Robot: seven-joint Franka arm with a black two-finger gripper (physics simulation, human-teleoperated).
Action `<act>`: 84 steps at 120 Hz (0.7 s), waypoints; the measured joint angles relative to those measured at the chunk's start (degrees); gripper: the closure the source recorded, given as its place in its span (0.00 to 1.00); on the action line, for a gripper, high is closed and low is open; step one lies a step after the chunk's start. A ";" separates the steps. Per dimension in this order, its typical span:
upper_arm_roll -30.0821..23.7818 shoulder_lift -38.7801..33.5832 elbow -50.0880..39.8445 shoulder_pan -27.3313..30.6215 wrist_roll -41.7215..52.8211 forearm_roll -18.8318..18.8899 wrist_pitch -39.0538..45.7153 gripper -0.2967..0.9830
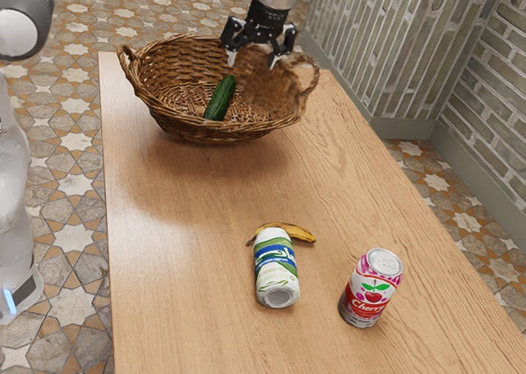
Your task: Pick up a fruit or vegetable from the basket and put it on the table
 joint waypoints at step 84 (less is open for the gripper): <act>-0.34 -4.27 -19.43 13.87 47.77 0.16 24.93 0.23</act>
